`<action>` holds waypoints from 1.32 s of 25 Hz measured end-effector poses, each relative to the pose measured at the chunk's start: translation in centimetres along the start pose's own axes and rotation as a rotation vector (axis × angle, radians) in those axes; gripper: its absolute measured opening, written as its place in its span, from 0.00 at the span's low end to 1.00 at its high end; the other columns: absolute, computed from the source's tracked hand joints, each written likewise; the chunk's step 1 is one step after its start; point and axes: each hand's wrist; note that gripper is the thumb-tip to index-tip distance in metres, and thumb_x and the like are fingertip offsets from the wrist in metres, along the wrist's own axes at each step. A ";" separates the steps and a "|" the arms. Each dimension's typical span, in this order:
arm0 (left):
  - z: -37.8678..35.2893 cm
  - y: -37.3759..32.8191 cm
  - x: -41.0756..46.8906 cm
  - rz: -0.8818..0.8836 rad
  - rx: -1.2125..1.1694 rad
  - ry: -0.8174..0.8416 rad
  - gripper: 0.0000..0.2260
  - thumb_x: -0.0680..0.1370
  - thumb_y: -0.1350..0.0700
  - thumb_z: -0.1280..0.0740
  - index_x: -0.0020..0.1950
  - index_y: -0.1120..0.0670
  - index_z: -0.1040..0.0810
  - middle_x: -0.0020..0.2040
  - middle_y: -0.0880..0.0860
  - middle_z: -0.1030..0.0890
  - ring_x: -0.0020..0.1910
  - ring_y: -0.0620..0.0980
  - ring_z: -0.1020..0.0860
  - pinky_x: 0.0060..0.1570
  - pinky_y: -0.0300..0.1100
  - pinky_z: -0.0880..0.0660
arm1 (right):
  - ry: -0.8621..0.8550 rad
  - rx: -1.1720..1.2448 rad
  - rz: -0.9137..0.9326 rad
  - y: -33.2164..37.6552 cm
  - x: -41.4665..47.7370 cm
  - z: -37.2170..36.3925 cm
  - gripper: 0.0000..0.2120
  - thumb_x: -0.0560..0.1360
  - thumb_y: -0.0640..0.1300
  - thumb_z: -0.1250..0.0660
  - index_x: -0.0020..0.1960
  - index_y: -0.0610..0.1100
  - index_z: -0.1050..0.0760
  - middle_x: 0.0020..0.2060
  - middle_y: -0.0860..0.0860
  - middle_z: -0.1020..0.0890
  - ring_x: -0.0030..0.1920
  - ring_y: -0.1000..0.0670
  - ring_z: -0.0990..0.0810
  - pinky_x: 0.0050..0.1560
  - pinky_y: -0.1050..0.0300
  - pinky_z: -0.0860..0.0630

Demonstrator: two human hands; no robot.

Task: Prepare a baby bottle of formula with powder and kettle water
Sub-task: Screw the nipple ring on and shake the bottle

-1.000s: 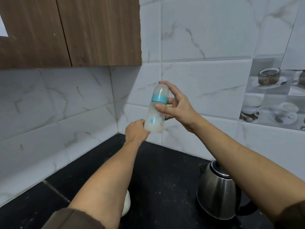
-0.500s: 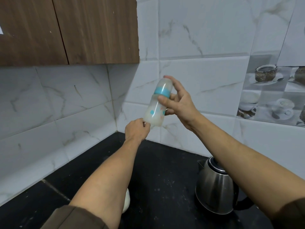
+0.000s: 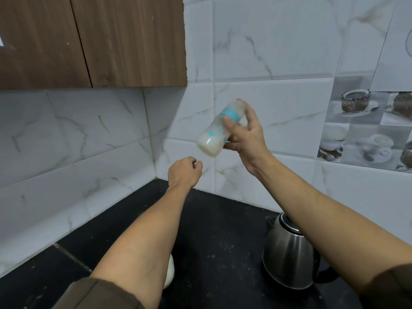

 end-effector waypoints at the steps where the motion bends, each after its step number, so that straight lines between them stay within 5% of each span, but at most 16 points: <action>1: 0.1 -0.1 0.0 -0.009 -0.010 -0.008 0.15 0.83 0.49 0.39 0.50 0.57 0.17 0.42 0.53 0.15 0.44 0.56 0.20 0.45 0.48 0.22 | -0.139 0.146 -0.017 0.1 0.7 0.0 0.31 0.78 0.44 0.25 0.77 0.52 0.35 0.58 0.45 0.17 0.49 0.43 0.12 0.47 0.46 0.15; 3: 0.2 -0.1 -0.1 -0.006 -0.024 -0.003 0.16 0.83 0.49 0.40 0.51 0.56 0.16 0.43 0.53 0.15 0.44 0.56 0.19 0.46 0.48 0.21 | -0.197 0.300 -0.035 0.1 1.8 -0.2 0.33 0.79 0.46 0.25 0.78 0.49 0.37 0.61 0.43 0.19 0.48 0.42 0.12 0.49 0.45 0.15; 8: 0.3 -0.2 -0.4 0.013 -0.040 0.026 0.09 0.82 0.54 0.34 0.44 0.56 0.25 0.37 0.53 0.22 0.43 0.59 0.21 0.47 0.50 0.21 | 0.326 -0.187 -0.044 0.4 -0.9 -0.1 0.30 0.79 0.38 0.28 0.77 0.52 0.35 0.44 0.48 0.16 0.40 0.49 0.15 0.36 0.56 0.19; 13: 0.2 0.2 -0.7 -0.004 -0.031 0.011 0.16 0.83 0.49 0.39 0.50 0.56 0.16 0.43 0.54 0.14 0.45 0.57 0.17 0.46 0.49 0.20 | -0.142 0.221 -0.026 0.2 1.1 0.6 0.31 0.79 0.45 0.26 0.77 0.51 0.35 0.58 0.44 0.19 0.45 0.44 0.12 0.45 0.48 0.16; 19: 0.0 0.5 -0.4 -0.018 0.042 0.028 0.11 0.83 0.51 0.37 0.47 0.54 0.20 0.37 0.49 0.21 0.40 0.54 0.22 0.41 0.45 0.25 | 0.325 -0.237 -0.037 0.3 -0.9 1.7 0.35 0.74 0.43 0.25 0.77 0.53 0.34 0.46 0.47 0.15 0.43 0.47 0.15 0.38 0.54 0.19; 24: 0.0 0.6 -0.6 0.019 -0.037 0.015 0.15 0.83 0.49 0.40 0.51 0.53 0.16 0.45 0.51 0.14 0.46 0.55 0.18 0.48 0.47 0.22 | -0.204 0.387 -0.028 -0.6 1.7 2.1 0.30 0.78 0.48 0.25 0.75 0.46 0.33 0.61 0.42 0.20 0.51 0.41 0.13 0.50 0.45 0.16; 27: 0.1 0.0 -0.5 0.026 -0.017 0.032 0.14 0.83 0.51 0.39 0.49 0.55 0.17 0.42 0.52 0.17 0.46 0.57 0.19 0.48 0.48 0.21 | 0.032 0.242 -0.113 -0.7 0.8 1.3 0.32 0.74 0.52 0.22 0.73 0.48 0.30 0.57 0.43 0.19 0.49 0.43 0.14 0.45 0.48 0.17; 30: 0.0 -0.6 -0.8 0.098 -0.015 0.037 0.12 0.81 0.56 0.36 0.38 0.54 0.29 0.40 0.53 0.23 0.47 0.59 0.20 0.51 0.51 0.20 | 0.317 0.020 -0.090 -1.4 -0.5 0.6 0.27 0.76 0.48 0.26 0.73 0.56 0.29 0.56 0.39 0.19 0.51 0.38 0.17 0.44 0.49 0.19; 33: -0.2 -0.1 -0.6 0.023 -0.005 0.028 0.13 0.83 0.50 0.39 0.46 0.55 0.19 0.42 0.52 0.16 0.46 0.57 0.18 0.49 0.49 0.20 | -0.010 0.231 -0.101 -1.1 0.3 0.4 0.26 0.79 0.49 0.27 0.74 0.48 0.31 0.58 0.43 0.19 0.48 0.42 0.14 0.44 0.48 0.17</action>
Point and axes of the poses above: each hand's wrist, its own x-axis towards the middle knuckle, its own z-axis out of the back of the hand, y = z × x
